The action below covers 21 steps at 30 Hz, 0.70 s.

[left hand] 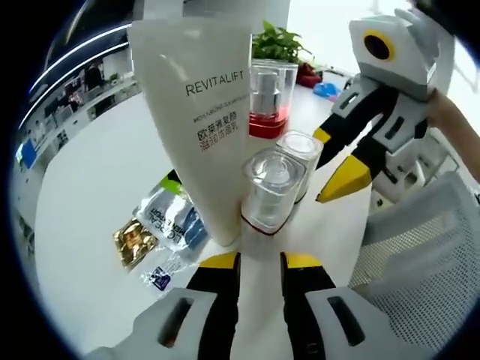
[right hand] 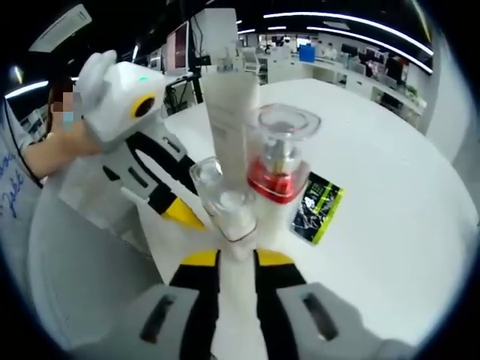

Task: Arrange the skincare products in the storage area until every visible bottle or jar stands upright without overlapping.

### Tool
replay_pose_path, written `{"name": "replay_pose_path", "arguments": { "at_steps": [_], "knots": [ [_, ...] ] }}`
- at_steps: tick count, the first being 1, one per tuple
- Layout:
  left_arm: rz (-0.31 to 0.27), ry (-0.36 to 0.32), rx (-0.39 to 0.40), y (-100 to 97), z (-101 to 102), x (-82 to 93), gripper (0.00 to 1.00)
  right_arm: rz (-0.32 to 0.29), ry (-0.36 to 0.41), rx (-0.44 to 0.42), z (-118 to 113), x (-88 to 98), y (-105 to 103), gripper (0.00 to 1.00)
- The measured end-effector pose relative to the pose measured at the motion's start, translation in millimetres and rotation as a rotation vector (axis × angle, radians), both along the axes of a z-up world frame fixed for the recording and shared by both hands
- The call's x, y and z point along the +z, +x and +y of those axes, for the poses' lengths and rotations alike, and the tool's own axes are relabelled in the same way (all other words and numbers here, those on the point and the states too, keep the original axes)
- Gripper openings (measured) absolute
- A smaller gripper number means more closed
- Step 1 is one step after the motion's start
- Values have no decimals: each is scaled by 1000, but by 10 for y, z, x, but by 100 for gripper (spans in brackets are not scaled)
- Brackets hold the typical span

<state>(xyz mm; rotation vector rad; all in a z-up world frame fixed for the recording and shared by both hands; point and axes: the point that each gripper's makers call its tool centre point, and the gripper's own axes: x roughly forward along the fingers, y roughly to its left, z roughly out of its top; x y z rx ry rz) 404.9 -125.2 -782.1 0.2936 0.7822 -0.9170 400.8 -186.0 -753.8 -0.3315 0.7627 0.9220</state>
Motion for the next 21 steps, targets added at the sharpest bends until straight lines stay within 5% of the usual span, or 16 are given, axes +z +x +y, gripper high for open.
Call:
{"name": "replay_pose_path", "arguments": {
  "at_steps": [21],
  "knots": [
    [-72, -2, 9, -58, 254, 315, 42, -70, -11, -23, 9, 299, -83, 42]
  ]
}}
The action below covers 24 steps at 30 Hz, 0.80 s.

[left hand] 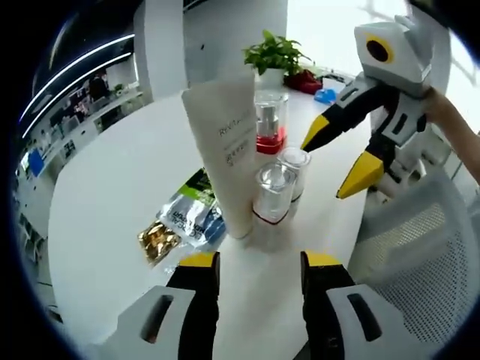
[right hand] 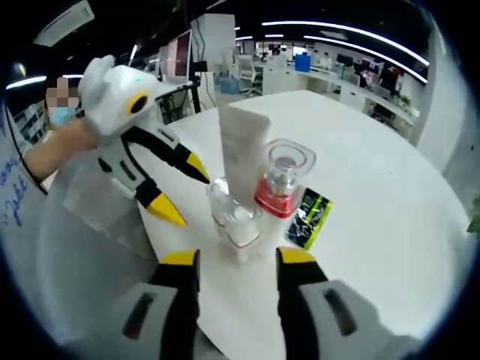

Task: Arrange the skincare products in the storage area until every visible bottle or jar stands upright without overlapping.

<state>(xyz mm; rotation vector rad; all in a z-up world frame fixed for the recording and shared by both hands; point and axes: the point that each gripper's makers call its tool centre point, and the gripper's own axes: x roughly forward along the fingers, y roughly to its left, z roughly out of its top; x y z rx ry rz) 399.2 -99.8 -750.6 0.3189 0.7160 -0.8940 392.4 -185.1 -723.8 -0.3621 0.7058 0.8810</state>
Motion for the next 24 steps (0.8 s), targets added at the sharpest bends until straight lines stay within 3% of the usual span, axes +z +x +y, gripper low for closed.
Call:
{"name": "replay_pose_path", "arguments": {
  "at_steps": [12, 24],
  "knots": [
    [-42, 29, -3, -19, 147, 145, 63, -38, -12, 1, -10, 126, -32, 58],
    [-74, 27, 3, -61, 278, 293, 71, -68, -9, 7, -25, 203, -88, 73]
  ]
}}
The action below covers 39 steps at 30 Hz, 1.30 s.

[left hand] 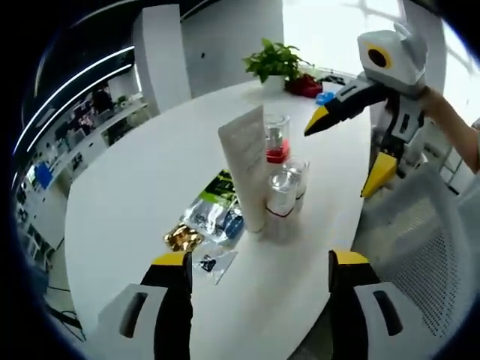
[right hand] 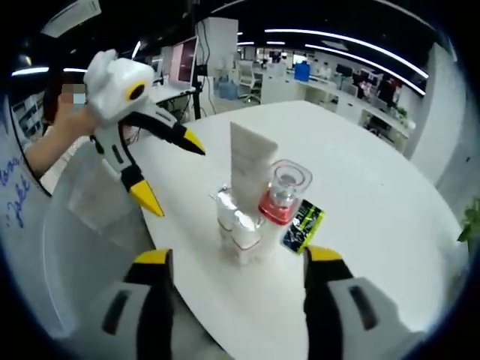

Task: Arrange the skincare products in the storage area until every visible bottle or jar stands upright without overlapping.

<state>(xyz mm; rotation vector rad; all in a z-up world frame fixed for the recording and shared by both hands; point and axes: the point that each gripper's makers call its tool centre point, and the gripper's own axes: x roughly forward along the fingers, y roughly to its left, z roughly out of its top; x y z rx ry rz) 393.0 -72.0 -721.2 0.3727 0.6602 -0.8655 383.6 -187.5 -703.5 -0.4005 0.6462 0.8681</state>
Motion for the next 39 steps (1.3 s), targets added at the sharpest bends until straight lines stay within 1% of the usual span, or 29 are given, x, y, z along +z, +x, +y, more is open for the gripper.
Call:
{"name": "replay_pose_path", "arguments": {
  "at_steps": [1, 5, 10, 14, 17, 21, 23, 30, 39],
  "knots": [
    [-9, -2, 5, 3, 7, 14, 72, 1, -1, 1, 0, -1, -4, 75],
    [-16, -2, 23, -11, 36, 43, 82, 6, 6, 5, 0, 5, -39, 81],
    [-20, 6, 42, -55, 87, 71, 88, -4, 1, 18, -17, 17, -51, 86],
    [-24, 13, 49, -90, 125, 70, 91, -21, 3, 19, -36, 44, -55, 89],
    [-27, 17, 55, -106, 135, 73, 95, -34, -2, 34, -46, 58, -70, 91],
    [-33, 11, 61, -125, 153, 89, 97, -45, -2, 41, -60, 58, -87, 94],
    [-43, 9, 58, -135, 160, 101, 97, -42, -4, 48, -65, 52, -104, 95],
    [-46, -1, 70, -165, 175, 120, 97, -48, -5, 63, -71, 47, -146, 99],
    [-49, -7, 95, -162, 150, 144, 97, -41, 3, 74, -102, 70, -133, 100]
  ]
}}
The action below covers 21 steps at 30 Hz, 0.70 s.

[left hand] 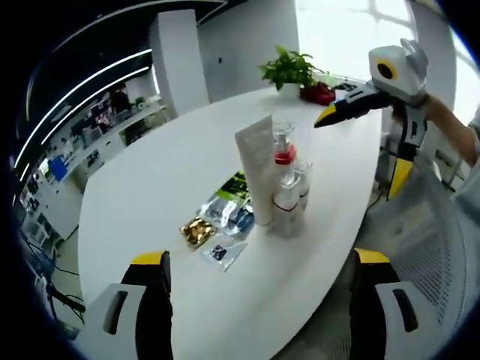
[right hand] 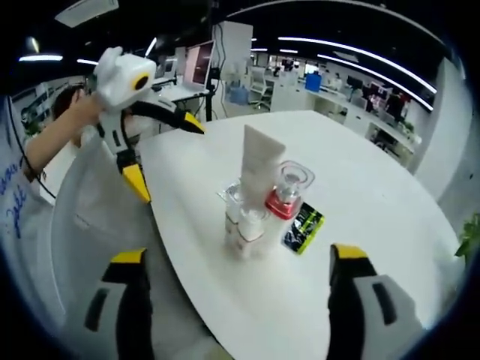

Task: Arrange the skincare products in the storage area until every visible bottle or jar stands upright without overlapping.

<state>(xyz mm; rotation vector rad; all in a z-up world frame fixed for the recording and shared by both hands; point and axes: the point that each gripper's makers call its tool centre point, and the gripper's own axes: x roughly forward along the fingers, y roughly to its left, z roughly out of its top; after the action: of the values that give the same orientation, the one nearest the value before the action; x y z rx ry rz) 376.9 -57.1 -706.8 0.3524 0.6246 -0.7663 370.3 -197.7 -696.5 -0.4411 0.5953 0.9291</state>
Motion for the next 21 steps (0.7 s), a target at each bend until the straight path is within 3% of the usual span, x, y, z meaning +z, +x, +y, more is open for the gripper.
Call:
{"name": "replay_pose_path", "arguments": {
  "at_steps": [7, 21],
  "knots": [
    [7, 10, 2, -24, -20, -9, 97, 8, 15, 19, 38, -29, 86, 100],
    [11, 31, -7, 293, 87, -156, 97, 17, 25, 1, -6, -94, 238, 100]
  ]
}}
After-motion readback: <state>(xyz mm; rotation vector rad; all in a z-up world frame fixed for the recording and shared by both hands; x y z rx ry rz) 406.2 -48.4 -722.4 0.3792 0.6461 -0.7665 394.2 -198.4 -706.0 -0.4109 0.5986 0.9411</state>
